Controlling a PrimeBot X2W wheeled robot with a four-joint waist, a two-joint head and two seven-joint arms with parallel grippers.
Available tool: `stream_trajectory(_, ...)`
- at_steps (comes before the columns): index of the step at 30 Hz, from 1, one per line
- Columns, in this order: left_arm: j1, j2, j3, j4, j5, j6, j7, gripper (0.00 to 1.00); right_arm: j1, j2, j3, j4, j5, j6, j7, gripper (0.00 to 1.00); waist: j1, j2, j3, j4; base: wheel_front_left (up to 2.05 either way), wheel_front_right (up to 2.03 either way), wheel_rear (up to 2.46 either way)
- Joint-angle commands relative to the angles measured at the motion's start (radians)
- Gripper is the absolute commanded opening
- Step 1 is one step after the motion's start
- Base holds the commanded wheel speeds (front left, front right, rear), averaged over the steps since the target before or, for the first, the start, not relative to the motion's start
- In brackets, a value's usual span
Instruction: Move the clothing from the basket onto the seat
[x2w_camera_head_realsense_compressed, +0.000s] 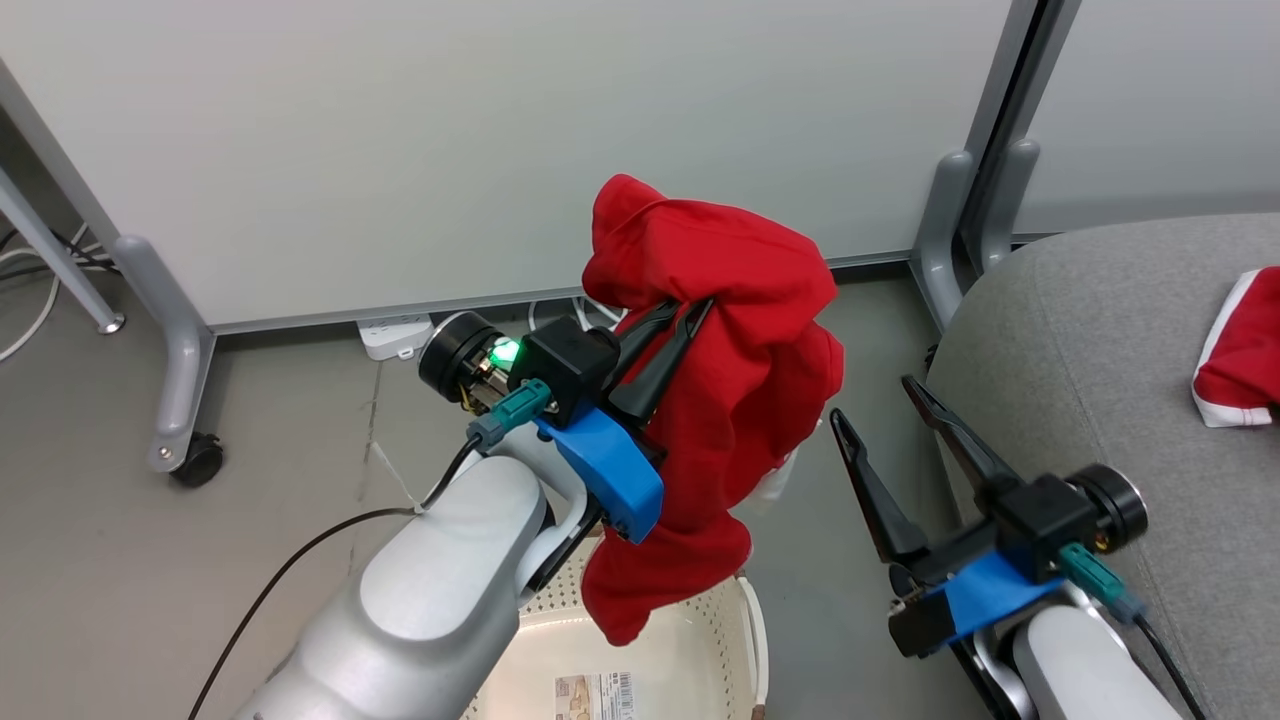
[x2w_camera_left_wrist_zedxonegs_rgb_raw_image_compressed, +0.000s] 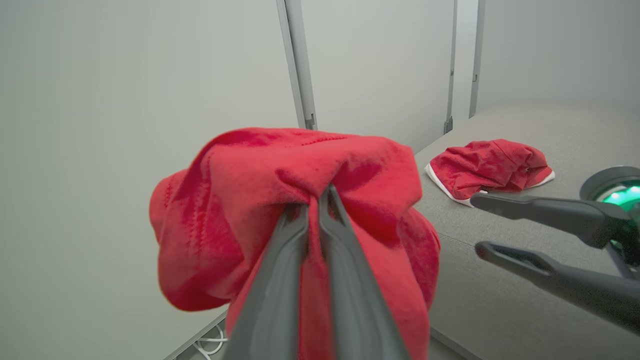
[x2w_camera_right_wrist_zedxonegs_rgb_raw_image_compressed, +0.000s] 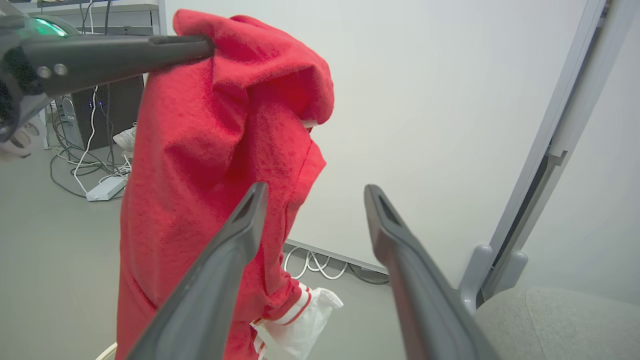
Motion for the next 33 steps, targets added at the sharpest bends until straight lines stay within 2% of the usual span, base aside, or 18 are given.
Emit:
stream_trajectory(1, -0.011, 0.001, 0.000, -0.007, -0.001, 0.003, -0.006, 0.00, -0.034, -0.012, 0.024, 0.017, 0.008, -0.001, 0.000, 1.00, -0.0001, -0.0001, 0.007, 0.008, 0.00, 0.00, 0.00)
stream_trajectory(8, -0.021, -0.008, -0.014, -0.022, 0.000, 0.004, -0.010, 0.00, -0.157, -0.034, 0.123, 0.127, 0.022, -0.001, -0.001, 1.00, -0.0001, -0.0001, 0.027, 0.035, 0.00, 0.00, 0.00)
stream_trajectory(15, -0.032, -0.014, -0.026, -0.034, 0.001, 0.002, -0.011, 0.00, -0.241, -0.024, 0.201, 0.277, 0.053, -0.001, -0.001, 1.00, -0.0001, -0.0001, 0.046, 0.059, 0.00, 0.00, 0.00)
stream_trajectory(20, -0.035, -0.016, -0.030, -0.038, 0.002, 0.003, -0.013, 0.00, -0.295, -0.004, 0.243, 0.341, 0.085, -0.001, 0.000, 1.00, -0.0001, -0.0001, 0.054, 0.062, 0.00, 0.00, 0.00)
stream_trajectory(21, -0.035, -0.016, -0.031, -0.038, 0.001, 0.004, -0.013, 0.00, -0.302, 0.003, 0.249, 0.348, 0.090, -0.001, 0.000, 0.49, -0.0001, -0.0001, 0.055, 0.061, 0.00, 0.00, 0.00)
stream_trajectory(22, -0.034, -0.016, -0.031, -0.038, 0.001, 0.005, -0.013, 0.00, -0.310, 0.005, 0.254, 0.354, 0.094, -0.001, -0.001, 0.27, -0.0001, -0.0001, 0.057, 0.061, 0.00, 0.00, 0.00)
stream_trajectory(23, -0.034, -0.015, -0.031, -0.036, 0.001, 0.005, -0.014, 0.00, -0.316, 0.006, 0.261, 0.360, 0.099, -0.001, 0.000, 0.00, -0.0001, -0.0001, 0.058, 0.060, 0.00, 0.00, 0.00)
stream_trajectory(33, -0.037, -0.011, -0.032, -0.029, -0.002, 0.007, -0.016, 0.00, -0.326, 0.012, 0.254, 0.360, 0.127, -0.001, -0.001, 0.00, -0.0001, -0.0001, 0.059, 0.051, 0.00, 0.00, 0.00)
